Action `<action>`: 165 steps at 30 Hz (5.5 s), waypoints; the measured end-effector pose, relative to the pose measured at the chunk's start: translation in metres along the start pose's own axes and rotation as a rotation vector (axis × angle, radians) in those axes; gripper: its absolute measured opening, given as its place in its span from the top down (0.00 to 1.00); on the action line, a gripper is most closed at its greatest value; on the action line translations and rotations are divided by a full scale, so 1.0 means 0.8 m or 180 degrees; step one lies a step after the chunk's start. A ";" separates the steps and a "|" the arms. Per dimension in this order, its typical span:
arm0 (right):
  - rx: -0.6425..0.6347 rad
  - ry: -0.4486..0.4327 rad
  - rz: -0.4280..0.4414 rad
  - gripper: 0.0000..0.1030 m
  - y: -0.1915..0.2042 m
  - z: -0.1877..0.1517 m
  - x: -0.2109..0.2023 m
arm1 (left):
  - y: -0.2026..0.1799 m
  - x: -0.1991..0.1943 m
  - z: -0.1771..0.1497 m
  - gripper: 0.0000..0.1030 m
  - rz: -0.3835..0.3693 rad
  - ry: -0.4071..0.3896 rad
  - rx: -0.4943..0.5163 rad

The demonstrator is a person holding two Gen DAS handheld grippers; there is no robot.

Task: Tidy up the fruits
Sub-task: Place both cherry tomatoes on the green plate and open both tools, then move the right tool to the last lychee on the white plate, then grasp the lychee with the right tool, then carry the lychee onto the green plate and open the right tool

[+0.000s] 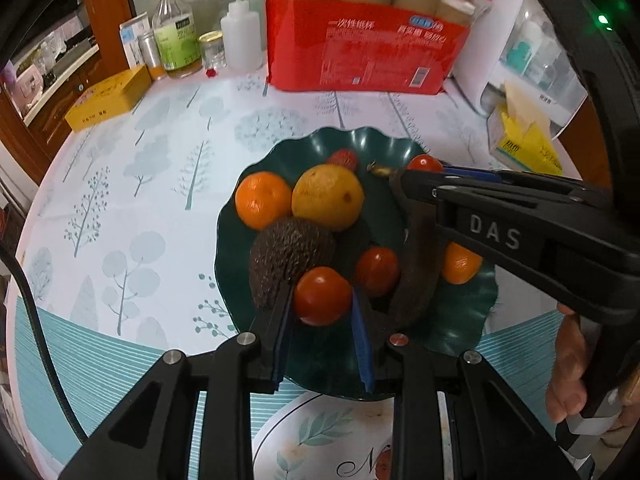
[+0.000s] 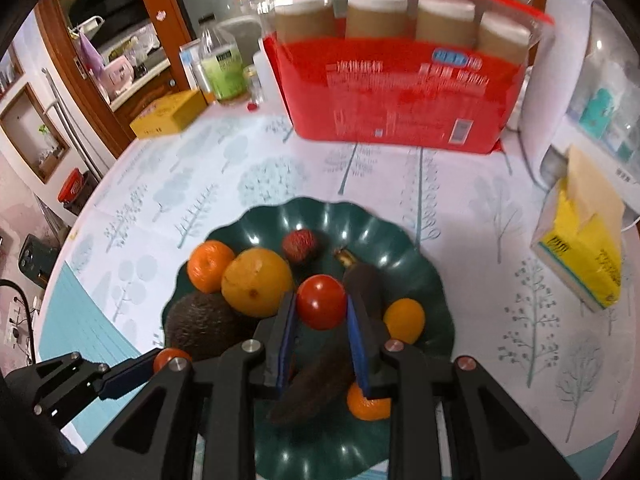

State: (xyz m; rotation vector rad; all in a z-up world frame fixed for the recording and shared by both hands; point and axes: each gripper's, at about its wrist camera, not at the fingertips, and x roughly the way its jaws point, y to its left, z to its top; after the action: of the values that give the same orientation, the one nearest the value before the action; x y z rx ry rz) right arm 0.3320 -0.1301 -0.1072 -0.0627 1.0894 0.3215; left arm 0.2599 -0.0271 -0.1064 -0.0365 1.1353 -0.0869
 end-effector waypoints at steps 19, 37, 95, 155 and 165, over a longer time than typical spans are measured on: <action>0.0180 0.0028 0.0210 0.63 -0.006 -0.003 -0.009 | 0.015 -0.026 -0.010 0.30 0.0073 -0.0110 -0.0137; 0.0154 -0.0332 0.0153 0.63 0.017 -0.027 -0.121 | 0.030 -0.121 -0.027 0.18 0.0137 -0.0348 -0.0169; 0.0153 0.0144 0.0098 0.59 0.088 -0.238 -0.043 | 0.091 -0.069 -0.177 0.03 0.0342 0.0036 -0.0371; -0.0016 -0.0536 -0.0197 0.68 0.019 0.028 -0.058 | 0.070 -0.060 0.074 0.03 0.0409 -0.0332 -0.0236; 0.0117 -0.0075 -0.0088 0.68 -0.003 0.017 0.038 | 0.072 0.009 0.072 0.03 0.0405 -0.0083 -0.0242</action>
State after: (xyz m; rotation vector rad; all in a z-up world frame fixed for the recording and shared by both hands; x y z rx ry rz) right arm 0.3571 -0.1224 -0.1281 -0.0410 1.0697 0.2767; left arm 0.3185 0.0284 -0.0929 -0.0329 1.1119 0.0697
